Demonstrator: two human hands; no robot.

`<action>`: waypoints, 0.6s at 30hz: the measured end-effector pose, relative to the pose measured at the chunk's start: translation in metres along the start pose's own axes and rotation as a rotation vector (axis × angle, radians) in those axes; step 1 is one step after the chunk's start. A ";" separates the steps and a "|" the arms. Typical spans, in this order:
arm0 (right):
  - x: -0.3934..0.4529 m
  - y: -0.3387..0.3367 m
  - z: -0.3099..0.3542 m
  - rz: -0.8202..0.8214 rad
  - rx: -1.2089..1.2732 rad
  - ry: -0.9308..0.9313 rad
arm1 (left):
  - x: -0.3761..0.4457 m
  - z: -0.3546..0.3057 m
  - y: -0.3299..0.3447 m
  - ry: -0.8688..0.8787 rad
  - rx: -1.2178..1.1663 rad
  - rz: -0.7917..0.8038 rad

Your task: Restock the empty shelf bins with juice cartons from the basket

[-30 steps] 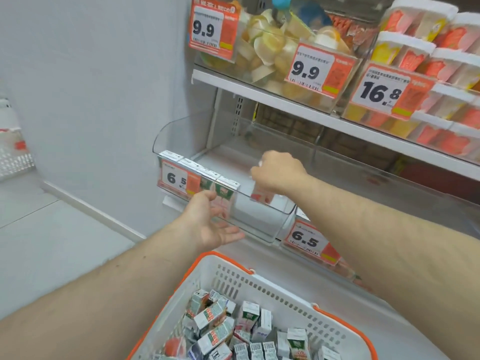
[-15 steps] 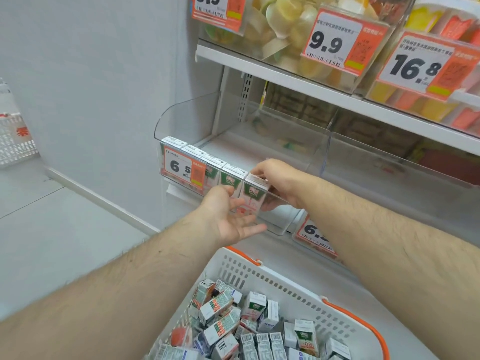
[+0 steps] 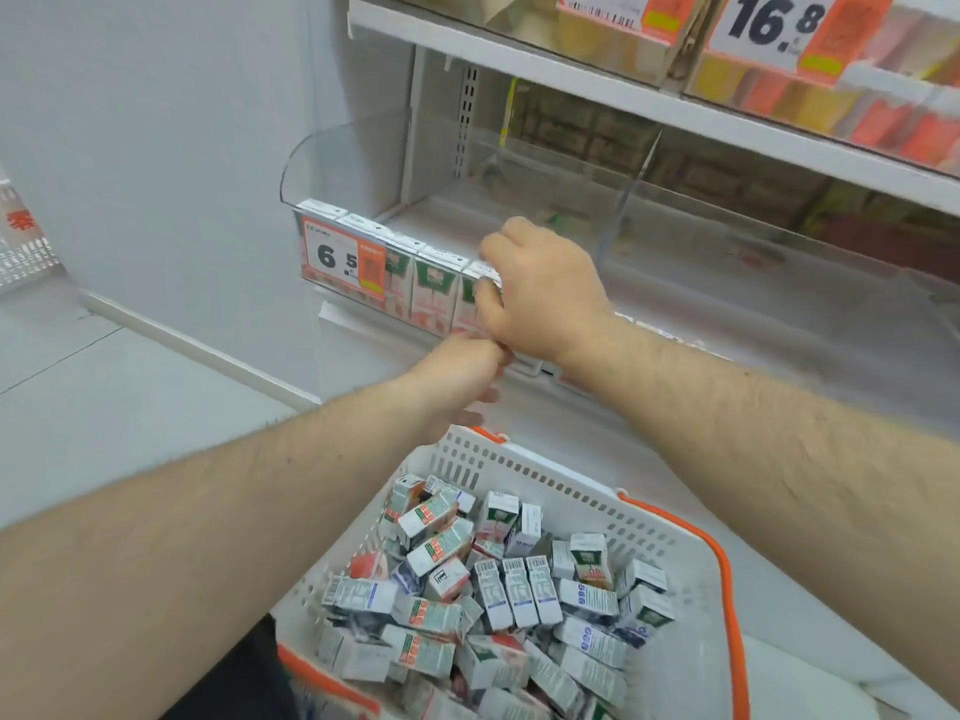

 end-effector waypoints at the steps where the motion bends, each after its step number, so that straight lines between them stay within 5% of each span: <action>1: -0.017 -0.010 0.015 -0.087 0.040 -0.118 | -0.003 -0.002 0.006 0.086 0.183 0.004; 5: -0.094 0.001 0.026 -0.013 0.198 -0.107 | -0.020 0.006 0.037 0.302 0.724 0.095; 13: -0.218 0.091 -0.004 0.489 0.369 0.492 | -0.016 0.122 0.061 0.123 1.381 0.376; 18: -0.275 0.139 -0.022 0.655 0.482 0.751 | -0.009 0.179 0.058 0.071 1.646 0.478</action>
Point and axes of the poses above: each hand's wrist, its own x-axis towards the middle knuckle, its own y-axis out of the palm, z = x × y, the point moved 9 cm from there along x, towards the middle knuckle, and after that the axes turned 12 degrees about x, right-handed, at the moved point
